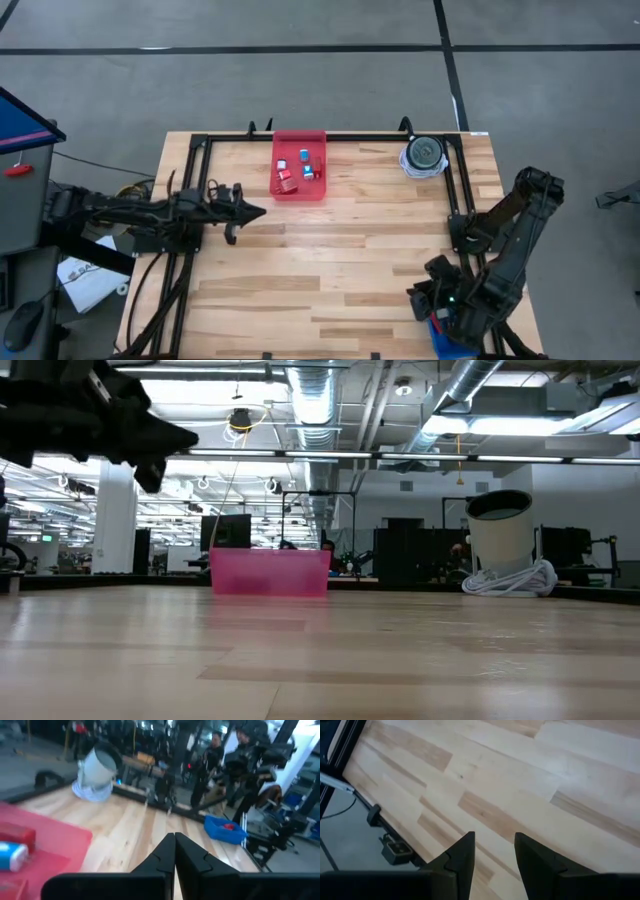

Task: Pick & Place Office items
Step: Adjust the blue bin

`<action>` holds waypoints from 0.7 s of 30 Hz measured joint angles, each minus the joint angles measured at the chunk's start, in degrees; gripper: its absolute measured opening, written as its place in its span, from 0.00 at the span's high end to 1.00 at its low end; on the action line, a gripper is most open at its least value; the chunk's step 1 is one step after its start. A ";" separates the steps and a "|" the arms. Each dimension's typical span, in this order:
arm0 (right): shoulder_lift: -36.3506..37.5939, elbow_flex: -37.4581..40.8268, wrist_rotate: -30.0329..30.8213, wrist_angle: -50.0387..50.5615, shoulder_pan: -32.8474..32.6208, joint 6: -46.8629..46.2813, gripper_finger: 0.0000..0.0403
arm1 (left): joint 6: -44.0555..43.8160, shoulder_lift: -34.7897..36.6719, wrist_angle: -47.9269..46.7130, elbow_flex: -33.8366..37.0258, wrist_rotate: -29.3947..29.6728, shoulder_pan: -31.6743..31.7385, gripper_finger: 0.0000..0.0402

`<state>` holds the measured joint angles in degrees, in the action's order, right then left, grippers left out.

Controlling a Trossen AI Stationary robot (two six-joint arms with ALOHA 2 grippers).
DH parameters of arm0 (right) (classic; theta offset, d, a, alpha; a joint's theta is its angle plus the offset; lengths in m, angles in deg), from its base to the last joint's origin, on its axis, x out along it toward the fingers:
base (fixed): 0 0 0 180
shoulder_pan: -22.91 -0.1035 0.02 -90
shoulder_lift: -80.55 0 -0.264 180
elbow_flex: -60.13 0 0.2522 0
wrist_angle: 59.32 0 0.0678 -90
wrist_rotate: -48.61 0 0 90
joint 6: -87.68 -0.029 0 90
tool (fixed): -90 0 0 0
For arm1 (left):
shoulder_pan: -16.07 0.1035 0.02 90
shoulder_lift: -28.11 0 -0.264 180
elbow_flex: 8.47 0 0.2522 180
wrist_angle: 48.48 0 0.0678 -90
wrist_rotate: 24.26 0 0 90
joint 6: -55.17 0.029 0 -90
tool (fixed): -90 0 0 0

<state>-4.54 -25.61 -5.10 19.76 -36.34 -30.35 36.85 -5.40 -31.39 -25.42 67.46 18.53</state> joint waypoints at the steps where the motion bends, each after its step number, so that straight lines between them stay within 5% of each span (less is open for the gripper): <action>1: 0.01 0.01 0.01 -0.01 0.35 0.01 0.67 | 0.43 1.36 0.16 0.35 1.36 -0.63 1.00; 21: 0.01 0.01 2.87 -1.54 1.09 -0.03 0.67 | -1.17 27.76 -29.48 2.74 -2.54 0.08 1.00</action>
<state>-4.53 -25.60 -2.22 18.22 -35.24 -30.38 35.68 22.36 -60.86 -22.68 64.92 18.61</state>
